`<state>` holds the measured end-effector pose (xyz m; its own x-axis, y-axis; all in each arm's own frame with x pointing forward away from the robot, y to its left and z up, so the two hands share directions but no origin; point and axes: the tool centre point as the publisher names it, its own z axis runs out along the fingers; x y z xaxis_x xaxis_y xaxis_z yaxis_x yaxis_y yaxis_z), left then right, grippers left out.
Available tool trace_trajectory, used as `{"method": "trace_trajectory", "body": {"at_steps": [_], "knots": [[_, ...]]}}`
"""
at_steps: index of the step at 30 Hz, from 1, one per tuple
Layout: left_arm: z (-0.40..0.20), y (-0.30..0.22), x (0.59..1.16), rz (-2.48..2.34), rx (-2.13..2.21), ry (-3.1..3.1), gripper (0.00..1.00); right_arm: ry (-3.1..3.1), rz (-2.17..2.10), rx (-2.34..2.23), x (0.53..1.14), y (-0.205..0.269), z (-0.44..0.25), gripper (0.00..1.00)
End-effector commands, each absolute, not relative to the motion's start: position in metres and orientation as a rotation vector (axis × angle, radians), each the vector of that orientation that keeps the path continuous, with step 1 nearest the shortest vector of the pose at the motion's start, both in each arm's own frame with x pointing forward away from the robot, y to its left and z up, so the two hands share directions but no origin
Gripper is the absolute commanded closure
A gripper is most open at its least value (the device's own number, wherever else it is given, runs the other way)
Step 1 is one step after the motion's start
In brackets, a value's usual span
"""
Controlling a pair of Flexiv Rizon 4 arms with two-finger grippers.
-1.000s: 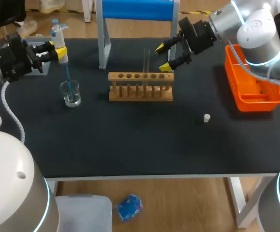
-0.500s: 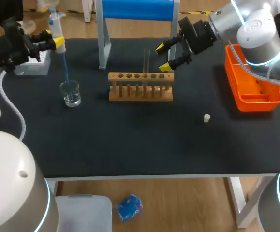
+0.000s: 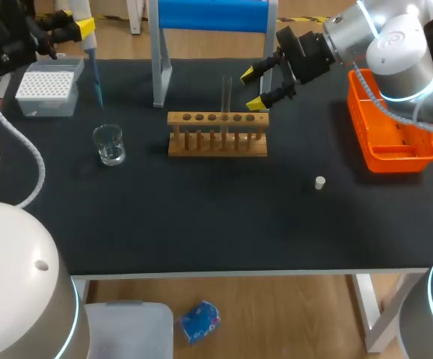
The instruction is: Invert the test tube, pick up the pipette, mount the tip to pipette, aspirate from beaker and dispense into the tube, eject the tip, return the pipette, and cap with the stopper.
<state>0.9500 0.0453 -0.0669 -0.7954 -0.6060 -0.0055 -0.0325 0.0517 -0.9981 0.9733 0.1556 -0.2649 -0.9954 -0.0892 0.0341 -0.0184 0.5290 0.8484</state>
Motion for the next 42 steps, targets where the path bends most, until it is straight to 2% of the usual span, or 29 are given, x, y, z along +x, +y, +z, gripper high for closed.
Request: {"method": "trace_trajectory", "body": {"at_steps": [1,11,31,42], "knots": [[-0.060,0.043,0.946,-1.781,-0.651,1.904,1.00,-2.683,-1.485,0.095,0.974,0.156,-0.265,0.00],[-0.033,0.011,0.937,-1.814,-0.553,1.941,1.00,-2.683,-1.485,0.095,0.974,0.156,-0.265,0.00],[0.015,-0.138,0.956,-1.987,-0.102,2.153,1.00,-2.683,-1.485,0.095,0.974,0.156,-0.265,0.00],[0.014,-0.184,0.977,-2.074,0.005,2.181,1.00,-2.683,-1.485,0.095,0.974,0.156,-0.265,0.00]]}}
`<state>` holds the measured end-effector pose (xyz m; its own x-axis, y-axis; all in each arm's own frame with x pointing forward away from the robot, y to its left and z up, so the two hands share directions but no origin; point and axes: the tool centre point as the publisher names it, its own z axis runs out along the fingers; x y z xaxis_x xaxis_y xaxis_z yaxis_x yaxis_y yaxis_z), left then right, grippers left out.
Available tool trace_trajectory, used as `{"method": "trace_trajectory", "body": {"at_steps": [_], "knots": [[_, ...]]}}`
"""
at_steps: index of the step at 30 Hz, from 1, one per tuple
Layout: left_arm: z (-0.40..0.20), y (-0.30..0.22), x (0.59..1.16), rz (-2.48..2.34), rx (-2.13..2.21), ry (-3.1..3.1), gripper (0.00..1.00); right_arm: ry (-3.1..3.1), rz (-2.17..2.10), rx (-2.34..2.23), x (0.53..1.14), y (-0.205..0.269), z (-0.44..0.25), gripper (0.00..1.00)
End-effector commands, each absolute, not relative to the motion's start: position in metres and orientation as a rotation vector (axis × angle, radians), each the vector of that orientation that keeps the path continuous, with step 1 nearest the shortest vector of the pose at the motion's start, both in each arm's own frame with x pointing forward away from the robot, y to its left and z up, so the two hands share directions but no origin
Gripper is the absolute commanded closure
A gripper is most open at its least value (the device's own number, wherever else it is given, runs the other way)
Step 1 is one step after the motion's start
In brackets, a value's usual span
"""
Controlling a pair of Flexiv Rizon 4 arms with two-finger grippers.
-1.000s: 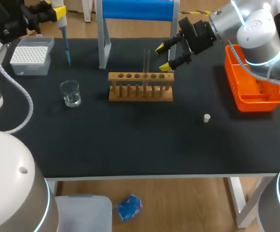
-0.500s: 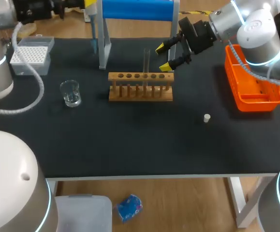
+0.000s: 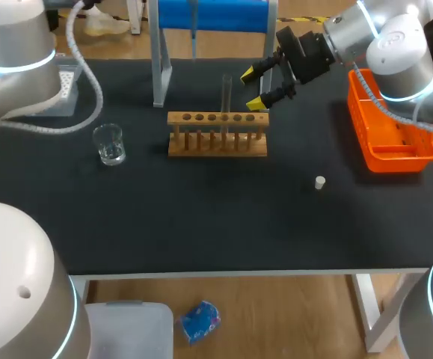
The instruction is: Invert the test tube, pick up the pipette, mount the tip to pipette, aspirate from beaker and dispense into the tube, eject the tip, return the pipette, and cap with the stopper.
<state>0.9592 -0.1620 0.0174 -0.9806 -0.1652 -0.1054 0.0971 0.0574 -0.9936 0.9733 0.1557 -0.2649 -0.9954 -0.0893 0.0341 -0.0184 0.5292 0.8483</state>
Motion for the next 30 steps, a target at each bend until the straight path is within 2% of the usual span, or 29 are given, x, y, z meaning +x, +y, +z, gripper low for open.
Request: {"method": "trace_trajectory", "body": {"at_steps": [1,8,30], "knots": [[0.013,-0.187,0.978,-2.075,0.007,2.182,1.00,-2.683,-1.485,0.095,0.974,0.156,-0.265,0.00],[0.002,-0.200,0.985,-2.140,0.007,2.191,1.00,-2.683,-1.485,0.095,0.974,0.156,-0.265,0.00],[-0.007,-0.196,0.987,-2.160,-0.044,2.172,1.00,-2.683,-1.485,0.095,0.974,0.156,-0.265,0.00]]}}
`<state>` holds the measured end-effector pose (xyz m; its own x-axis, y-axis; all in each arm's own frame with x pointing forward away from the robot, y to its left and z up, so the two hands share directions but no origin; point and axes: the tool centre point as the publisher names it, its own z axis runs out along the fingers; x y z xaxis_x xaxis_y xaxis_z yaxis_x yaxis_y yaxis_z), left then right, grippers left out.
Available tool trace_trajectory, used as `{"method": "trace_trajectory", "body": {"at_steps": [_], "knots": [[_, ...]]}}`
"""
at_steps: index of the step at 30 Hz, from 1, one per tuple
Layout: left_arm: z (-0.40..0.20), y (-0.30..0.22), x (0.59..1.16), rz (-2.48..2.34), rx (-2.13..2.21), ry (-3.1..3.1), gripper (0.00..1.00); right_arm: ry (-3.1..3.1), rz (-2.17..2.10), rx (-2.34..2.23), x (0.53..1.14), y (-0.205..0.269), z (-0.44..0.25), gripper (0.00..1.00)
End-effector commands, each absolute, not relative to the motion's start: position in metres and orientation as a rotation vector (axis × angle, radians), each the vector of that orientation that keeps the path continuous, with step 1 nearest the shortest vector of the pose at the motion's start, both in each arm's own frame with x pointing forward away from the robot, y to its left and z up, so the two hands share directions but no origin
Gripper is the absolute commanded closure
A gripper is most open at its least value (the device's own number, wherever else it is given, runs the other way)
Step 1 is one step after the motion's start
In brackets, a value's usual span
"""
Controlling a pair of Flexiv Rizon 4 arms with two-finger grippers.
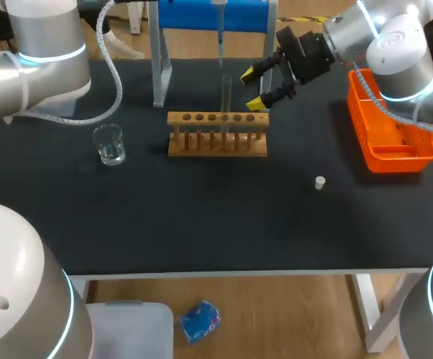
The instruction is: Invert the test tube, pick up the pipette, mount the tip to pipette, aspirate from beaker and dispense into the tube, eject the tip, return the pipette, and cap with the stopper.
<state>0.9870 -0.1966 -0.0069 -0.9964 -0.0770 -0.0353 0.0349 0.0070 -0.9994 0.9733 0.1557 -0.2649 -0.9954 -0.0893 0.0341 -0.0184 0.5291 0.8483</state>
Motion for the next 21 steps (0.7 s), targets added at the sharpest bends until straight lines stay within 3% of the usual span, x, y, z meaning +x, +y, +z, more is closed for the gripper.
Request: {"method": "trace_trajectory", "body": {"at_steps": [1,21], "knots": [[-0.007,-0.196,0.987,-2.160,-0.044,2.172,1.00,-2.683,-1.485,0.095,0.974,0.156,-0.265,0.00],[-0.028,-0.213,1.000,-2.229,-0.100,2.209,1.00,-2.683,-1.485,0.095,0.974,0.156,-0.265,0.00]]}}
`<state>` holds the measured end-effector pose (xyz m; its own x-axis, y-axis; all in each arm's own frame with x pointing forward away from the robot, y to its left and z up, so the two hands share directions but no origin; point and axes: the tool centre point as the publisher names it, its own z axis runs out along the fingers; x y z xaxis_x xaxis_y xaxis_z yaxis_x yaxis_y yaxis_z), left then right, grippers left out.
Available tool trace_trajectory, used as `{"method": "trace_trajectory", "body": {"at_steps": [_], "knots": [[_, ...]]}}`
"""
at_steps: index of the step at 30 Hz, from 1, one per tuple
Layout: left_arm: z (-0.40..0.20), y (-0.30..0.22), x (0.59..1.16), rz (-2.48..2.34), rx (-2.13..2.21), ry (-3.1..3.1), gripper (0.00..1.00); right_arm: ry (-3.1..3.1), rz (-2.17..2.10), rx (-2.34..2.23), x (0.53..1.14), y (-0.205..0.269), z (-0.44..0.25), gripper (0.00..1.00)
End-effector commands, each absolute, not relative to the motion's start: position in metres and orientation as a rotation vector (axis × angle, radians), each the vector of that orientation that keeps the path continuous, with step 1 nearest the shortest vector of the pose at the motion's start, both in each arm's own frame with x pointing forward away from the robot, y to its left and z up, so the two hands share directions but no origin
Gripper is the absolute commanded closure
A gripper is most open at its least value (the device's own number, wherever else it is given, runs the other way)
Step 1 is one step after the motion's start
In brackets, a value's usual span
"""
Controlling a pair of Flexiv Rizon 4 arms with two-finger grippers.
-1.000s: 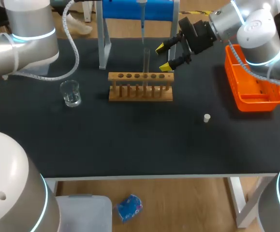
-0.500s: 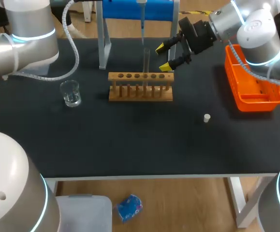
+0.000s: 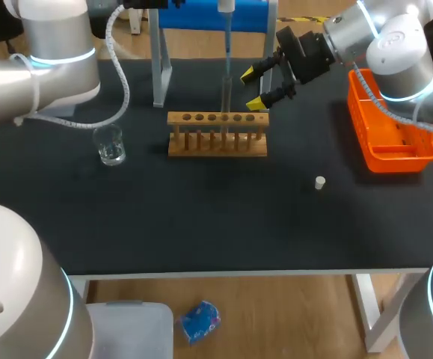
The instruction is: Invert the test tube, pick up the pipette, mount the tip to pipette, aspirate from beaker and dispense into the tube, eject the tip, return the pipette, and cap with the stopper.
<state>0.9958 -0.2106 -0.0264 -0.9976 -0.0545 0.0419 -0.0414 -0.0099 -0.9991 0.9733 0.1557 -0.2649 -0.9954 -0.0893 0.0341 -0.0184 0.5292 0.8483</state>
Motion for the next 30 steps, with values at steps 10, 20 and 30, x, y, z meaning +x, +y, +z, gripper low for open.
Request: {"method": "trace_trajectory", "body": {"at_steps": [10,20,30], "knots": [[-0.034,-0.209,1.004,-2.236,-0.138,2.216,1.00,-2.683,-1.485,0.095,0.974,0.156,-0.265,0.00],[-0.038,-0.205,1.003,-2.218,-0.184,2.235,1.00,-2.683,-1.485,0.095,0.974,0.156,-0.265,0.00],[-0.040,-0.207,1.001,-2.230,-0.195,2.238,1.00,-2.683,-1.485,0.095,0.974,0.156,-0.265,0.00]]}}
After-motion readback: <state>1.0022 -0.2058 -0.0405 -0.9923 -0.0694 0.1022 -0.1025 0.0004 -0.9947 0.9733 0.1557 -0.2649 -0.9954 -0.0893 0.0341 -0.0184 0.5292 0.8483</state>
